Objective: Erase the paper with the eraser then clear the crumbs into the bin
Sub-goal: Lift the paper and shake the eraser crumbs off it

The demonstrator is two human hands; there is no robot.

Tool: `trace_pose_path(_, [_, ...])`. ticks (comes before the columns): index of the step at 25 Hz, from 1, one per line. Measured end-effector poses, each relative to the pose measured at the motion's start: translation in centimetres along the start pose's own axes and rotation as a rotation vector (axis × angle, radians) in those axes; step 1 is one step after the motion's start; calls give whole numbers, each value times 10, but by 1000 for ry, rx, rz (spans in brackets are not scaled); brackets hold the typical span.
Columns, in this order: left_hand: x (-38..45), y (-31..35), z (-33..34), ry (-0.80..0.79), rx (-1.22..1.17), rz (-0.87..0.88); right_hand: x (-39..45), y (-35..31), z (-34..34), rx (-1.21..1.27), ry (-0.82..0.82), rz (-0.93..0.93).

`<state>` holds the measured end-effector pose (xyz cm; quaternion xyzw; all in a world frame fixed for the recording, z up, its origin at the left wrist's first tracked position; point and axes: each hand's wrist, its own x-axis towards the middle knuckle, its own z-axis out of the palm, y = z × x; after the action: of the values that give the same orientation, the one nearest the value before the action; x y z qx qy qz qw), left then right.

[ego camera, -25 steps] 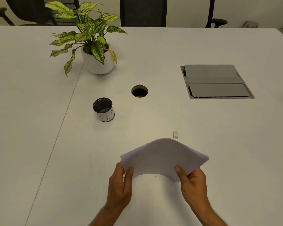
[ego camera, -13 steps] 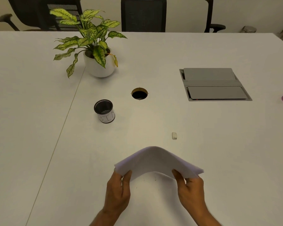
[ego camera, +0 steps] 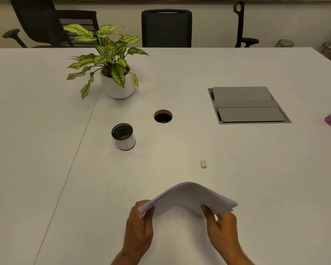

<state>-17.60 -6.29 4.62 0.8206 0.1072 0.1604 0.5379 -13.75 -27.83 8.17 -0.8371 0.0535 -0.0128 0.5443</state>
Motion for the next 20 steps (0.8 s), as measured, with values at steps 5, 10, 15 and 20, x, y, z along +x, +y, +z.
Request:
trace_pose_path(5, [2, 4, 0, 7, 38, -35, -4, -21, -4, 126, 15, 107])
trace_pose_path(10, [9, 18, -1, -23, -67, -71, 10, -70, -8, 230, 169, 61])
trace_pose_path(15, [25, 30, 1, -47, -114, -22, 36, -86, -4, 169, 248, 36])
trace_pose_path(20, [38, 37, 0, -25, -131, -51, 45, -86, -1, 9, 147, -19])
